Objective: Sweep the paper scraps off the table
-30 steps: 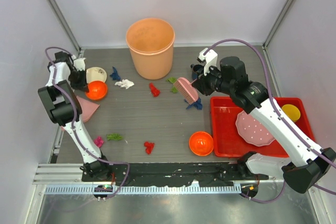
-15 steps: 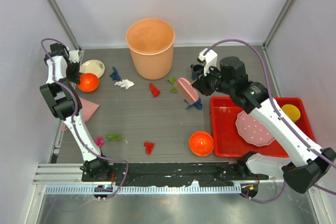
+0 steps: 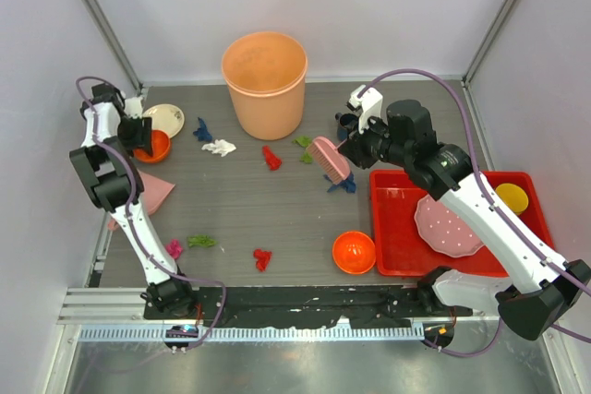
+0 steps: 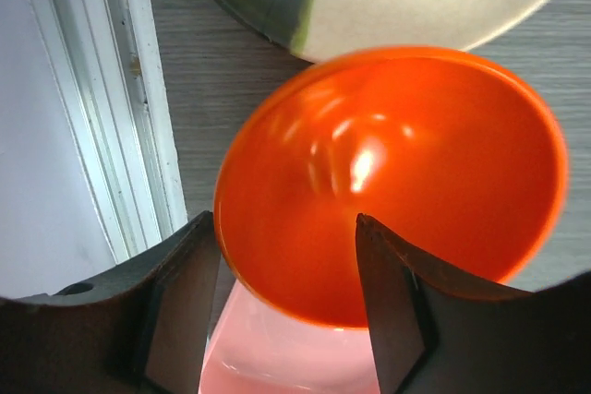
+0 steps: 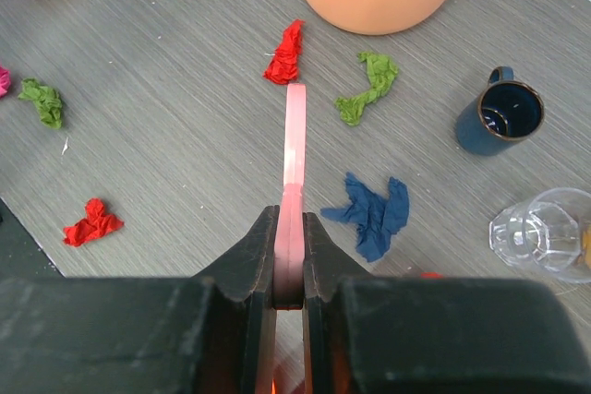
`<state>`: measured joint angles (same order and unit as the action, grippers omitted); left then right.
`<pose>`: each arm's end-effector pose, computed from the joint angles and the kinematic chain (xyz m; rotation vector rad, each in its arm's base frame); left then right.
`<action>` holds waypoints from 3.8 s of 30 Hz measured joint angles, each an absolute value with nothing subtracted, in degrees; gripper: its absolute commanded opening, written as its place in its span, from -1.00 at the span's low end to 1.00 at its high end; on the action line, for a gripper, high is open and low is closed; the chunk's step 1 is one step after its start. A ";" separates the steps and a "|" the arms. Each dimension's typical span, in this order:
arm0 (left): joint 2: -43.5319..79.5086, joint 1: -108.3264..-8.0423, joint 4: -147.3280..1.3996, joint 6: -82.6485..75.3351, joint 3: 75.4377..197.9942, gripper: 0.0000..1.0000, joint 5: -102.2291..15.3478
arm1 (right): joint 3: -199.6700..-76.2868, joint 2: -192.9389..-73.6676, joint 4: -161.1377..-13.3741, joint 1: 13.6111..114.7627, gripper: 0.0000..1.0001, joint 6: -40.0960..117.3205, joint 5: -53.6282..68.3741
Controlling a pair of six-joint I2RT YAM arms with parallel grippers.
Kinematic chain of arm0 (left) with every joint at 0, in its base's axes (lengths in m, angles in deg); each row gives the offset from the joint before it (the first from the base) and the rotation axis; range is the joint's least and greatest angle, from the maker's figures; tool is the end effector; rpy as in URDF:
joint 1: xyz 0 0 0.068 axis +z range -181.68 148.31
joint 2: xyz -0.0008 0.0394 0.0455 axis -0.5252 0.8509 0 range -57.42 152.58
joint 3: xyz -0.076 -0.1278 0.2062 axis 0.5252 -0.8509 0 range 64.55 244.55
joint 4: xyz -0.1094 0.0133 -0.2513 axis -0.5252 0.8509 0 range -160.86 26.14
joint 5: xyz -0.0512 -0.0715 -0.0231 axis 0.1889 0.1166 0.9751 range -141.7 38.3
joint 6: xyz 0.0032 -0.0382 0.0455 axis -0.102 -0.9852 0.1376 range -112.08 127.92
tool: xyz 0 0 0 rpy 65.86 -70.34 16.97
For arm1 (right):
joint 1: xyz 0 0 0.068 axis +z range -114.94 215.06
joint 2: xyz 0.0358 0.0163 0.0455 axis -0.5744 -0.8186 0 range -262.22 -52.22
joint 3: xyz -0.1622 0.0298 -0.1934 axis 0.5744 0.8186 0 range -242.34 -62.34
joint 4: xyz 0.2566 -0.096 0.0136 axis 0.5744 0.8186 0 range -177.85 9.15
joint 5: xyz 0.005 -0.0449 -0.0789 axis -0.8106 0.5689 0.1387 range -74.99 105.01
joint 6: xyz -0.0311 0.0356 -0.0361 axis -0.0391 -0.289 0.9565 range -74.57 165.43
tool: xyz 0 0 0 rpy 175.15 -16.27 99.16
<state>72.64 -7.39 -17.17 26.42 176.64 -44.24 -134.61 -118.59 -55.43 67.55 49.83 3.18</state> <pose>0.4390 0.1919 0.1668 -0.1121 2.7946 -0.0051 0.2292 0.1566 0.3719 -0.7764 1.9106 0.5157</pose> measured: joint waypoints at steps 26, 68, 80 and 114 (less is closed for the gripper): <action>39.99 -68.09 -13.08 21.94 160.66 0.71 -22.56 | -137.17 -113.70 -51.08 62.24 -0.98 44.21 43.74; 58.43 -84.59 -23.59 13.70 154.67 -1.00 -20.57 | -136.69 -108.78 -46.95 60.05 -0.99 47.08 41.76; 40.23 -35.32 -20.08 14.23 154.87 -1.00 -21.16 | -136.60 -109.74 -48.26 60.05 -0.99 47.49 35.77; 62.54 -4.48 -26.48 9.81 168.51 -0.82 -40.17 | -134.31 -107.92 -51.51 60.05 -0.98 49.42 27.70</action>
